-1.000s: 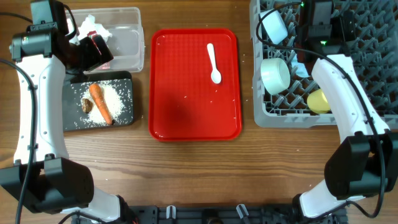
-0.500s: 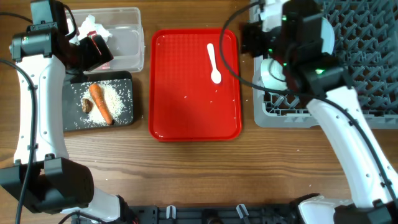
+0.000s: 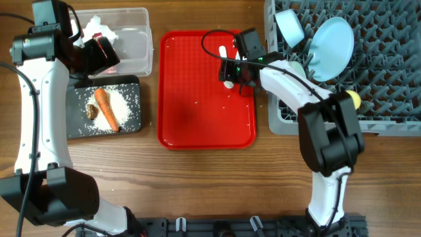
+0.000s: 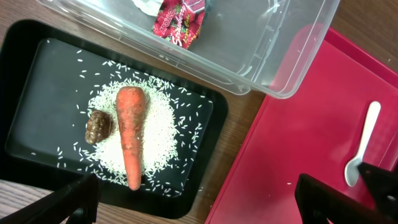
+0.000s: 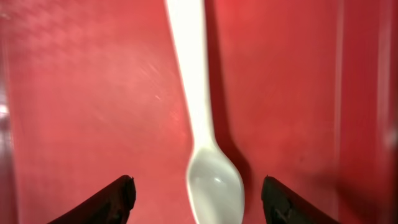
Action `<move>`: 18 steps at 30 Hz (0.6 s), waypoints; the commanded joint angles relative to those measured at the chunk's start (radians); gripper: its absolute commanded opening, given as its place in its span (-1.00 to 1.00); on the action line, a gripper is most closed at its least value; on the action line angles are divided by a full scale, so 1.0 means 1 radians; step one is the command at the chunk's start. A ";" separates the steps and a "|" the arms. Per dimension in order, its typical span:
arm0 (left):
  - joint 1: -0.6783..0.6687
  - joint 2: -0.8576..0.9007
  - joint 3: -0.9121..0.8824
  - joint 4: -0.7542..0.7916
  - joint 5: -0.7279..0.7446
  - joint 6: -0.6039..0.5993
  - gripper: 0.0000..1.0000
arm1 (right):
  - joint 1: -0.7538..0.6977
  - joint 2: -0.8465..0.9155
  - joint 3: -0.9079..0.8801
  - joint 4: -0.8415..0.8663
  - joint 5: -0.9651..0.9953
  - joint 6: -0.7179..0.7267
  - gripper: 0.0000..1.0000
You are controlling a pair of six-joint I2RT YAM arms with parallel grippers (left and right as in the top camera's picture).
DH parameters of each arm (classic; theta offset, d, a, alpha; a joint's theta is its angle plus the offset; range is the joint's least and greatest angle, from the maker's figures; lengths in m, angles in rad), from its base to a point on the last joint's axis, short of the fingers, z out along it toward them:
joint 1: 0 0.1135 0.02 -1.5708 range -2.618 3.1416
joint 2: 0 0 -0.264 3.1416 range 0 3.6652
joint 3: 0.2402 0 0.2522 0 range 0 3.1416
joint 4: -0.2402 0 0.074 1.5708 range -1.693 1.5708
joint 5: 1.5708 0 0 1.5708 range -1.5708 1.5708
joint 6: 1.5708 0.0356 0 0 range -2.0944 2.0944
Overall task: Sort waste into correct bins and load items into the dishwasher rack
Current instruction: 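Grasp the white spoon on the red tray with right gripper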
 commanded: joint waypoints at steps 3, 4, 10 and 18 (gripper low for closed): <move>0.000 -0.008 -0.002 0.000 0.002 -0.009 1.00 | 0.004 0.095 -0.004 -0.018 -0.042 0.095 0.34; 0.000 -0.008 -0.002 0.000 0.002 -0.008 1.00 | 0.004 0.104 -0.004 -0.017 -0.042 0.111 0.32; 0.000 -0.008 -0.002 0.000 0.002 -0.009 1.00 | 0.004 0.107 -0.004 -0.007 -0.046 0.111 -0.55; 0.000 -0.008 -0.002 0.000 0.002 -0.009 1.00 | 0.004 0.105 -0.004 0.002 -0.108 0.081 -0.91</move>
